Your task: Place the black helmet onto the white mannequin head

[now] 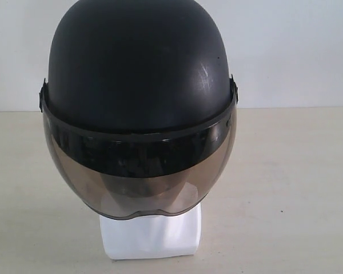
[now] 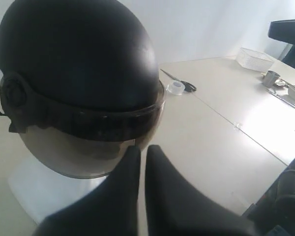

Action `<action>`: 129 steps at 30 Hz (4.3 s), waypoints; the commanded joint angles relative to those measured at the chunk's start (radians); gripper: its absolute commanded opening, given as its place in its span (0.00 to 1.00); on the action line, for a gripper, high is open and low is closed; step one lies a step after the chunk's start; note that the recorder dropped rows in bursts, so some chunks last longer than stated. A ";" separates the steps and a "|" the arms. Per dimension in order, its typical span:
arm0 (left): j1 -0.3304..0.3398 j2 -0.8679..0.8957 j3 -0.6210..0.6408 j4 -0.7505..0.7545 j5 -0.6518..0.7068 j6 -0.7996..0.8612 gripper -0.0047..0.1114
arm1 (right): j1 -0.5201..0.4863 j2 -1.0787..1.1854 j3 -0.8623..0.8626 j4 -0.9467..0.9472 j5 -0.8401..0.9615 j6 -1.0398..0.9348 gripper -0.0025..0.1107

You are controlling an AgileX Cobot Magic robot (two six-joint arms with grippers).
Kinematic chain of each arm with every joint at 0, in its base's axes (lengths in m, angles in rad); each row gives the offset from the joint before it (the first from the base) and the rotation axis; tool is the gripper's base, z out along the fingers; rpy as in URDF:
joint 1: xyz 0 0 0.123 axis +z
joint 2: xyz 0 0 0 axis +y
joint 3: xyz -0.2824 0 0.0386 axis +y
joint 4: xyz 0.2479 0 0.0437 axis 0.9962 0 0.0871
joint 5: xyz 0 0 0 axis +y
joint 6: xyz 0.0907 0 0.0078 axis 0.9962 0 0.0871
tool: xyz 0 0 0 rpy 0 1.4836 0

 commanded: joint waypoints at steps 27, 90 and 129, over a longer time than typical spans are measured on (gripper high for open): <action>0.002 -0.291 0.828 0.764 -1.181 -0.630 0.08 | 0.001 -0.004 -0.003 -0.005 -0.008 0.001 0.02; 0.041 -0.317 0.859 0.809 -0.814 -0.557 0.08 | 0.001 0.145 0.250 0.032 -0.451 0.017 0.02; 0.041 -0.317 0.859 0.809 -0.814 -0.557 0.08 | -0.239 -0.479 1.056 -0.274 -0.836 0.271 0.02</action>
